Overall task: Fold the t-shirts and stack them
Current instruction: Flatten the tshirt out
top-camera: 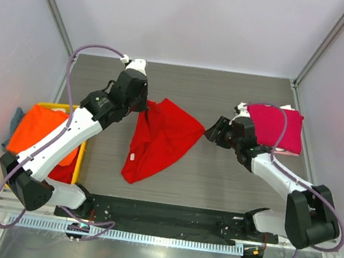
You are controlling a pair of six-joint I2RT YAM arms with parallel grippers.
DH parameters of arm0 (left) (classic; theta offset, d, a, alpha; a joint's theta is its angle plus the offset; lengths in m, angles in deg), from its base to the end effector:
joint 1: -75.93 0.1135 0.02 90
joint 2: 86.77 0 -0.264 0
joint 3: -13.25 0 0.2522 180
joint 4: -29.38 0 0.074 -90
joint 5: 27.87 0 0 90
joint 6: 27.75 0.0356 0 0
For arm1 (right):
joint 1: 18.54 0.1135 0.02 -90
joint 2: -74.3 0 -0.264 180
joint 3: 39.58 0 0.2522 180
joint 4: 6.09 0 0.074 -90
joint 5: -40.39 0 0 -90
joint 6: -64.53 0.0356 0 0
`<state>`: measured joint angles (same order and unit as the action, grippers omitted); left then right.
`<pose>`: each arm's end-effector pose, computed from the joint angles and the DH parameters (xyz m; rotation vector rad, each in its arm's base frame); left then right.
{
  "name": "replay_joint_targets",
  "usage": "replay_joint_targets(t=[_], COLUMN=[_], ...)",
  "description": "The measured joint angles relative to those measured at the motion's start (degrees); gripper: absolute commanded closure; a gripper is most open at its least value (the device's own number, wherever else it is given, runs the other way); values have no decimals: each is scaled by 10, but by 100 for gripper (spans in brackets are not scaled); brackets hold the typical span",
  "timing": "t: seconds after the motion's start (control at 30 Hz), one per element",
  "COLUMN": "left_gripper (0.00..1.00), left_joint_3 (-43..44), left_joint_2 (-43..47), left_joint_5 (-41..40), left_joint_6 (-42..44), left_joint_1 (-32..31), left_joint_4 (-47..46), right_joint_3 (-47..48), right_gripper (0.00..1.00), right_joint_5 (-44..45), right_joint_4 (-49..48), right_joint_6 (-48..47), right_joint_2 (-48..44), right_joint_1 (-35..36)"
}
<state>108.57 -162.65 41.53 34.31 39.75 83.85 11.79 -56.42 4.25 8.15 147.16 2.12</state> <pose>0.2345 -0.1559 0.3919 -0.0480 2.1489 -0.2613 0.2509 0.0991 0.2157 0.1758 2.1927 0.6743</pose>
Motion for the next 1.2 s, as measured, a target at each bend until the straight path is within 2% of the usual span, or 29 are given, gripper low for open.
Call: replay_joint_targets(t=[0.1,0.37,0.5,0.63,0.73,0.9,1.03,1.2], left_gripper=[100,100,100,100,100,100,100,100], left_joint_3=[-18,-13,49,188,300,403,409,362], left_joint_2=[5,7,7,-12,-33,-52,-47,-11], left_joint_5=[2,13,39,72,133,271,347,390], left_joint_6=[-2,-3,-1,3,-2,-42,-69,-77], left_joint_1=[4,11,12,14,15,14,11,10], left_joint_4=[-3,8,22,38,24,-16,-34,-25], right_joint_3=[0,29,48,50,49,34,23,8], right_gripper=[46,34,33,33,32,31,31,31], right_joint_5=[-14,-19,2,44,88,143,164,151], right_joint_4=[0,0,-4,-4,5,14,15,16], right_joint_6=[-3,-19,-18,-8,1,6,4,-2], right_joint_2=[39,97,112,112,92,0,-58,-63], right_joint_1=[6,80,93,93,92,89,87,85])
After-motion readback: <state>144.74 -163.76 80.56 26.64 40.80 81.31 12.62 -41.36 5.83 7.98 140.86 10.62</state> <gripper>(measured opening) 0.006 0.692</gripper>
